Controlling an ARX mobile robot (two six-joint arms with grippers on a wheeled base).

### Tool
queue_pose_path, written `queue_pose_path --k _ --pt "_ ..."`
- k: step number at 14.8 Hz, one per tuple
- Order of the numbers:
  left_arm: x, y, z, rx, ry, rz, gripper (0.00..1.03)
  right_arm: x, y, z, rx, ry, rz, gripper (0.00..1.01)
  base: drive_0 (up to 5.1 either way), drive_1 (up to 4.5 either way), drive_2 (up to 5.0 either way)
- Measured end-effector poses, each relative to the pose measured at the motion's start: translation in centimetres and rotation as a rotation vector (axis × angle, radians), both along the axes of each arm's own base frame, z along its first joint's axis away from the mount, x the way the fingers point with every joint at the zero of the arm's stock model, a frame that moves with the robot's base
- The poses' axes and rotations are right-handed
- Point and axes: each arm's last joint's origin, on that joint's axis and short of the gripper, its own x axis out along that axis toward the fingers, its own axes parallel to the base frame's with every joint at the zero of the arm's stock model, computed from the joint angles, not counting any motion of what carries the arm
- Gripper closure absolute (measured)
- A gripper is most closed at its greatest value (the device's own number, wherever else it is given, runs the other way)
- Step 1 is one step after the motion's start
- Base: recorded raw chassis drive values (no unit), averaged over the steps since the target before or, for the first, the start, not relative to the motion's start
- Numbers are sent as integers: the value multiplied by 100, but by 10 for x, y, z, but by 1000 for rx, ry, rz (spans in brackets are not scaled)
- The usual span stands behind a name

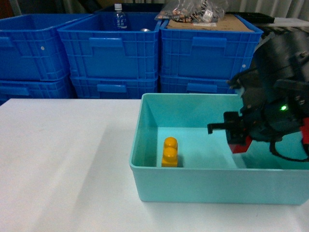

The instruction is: Pick red block from blue box to shelf

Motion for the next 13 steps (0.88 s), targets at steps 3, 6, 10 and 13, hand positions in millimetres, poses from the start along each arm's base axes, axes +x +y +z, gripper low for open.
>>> queue_pose_path --k 3,6,10,13 --pt "0 0 0 0 0 0 5 -20 -10 36 48 -138 5 72 0 0 0" --pt "0 0 0 0 0 0 5 -85 -44 101 111 -380 6 72 0 0 0" --pt "0 0 0 0 0 -2 5 -170 -74 101 41 -775 -91 72 0 0 0" --pt "0 0 0 0 0 0 5 -200 -81 90 36 -806 -99 72 0 0 0"
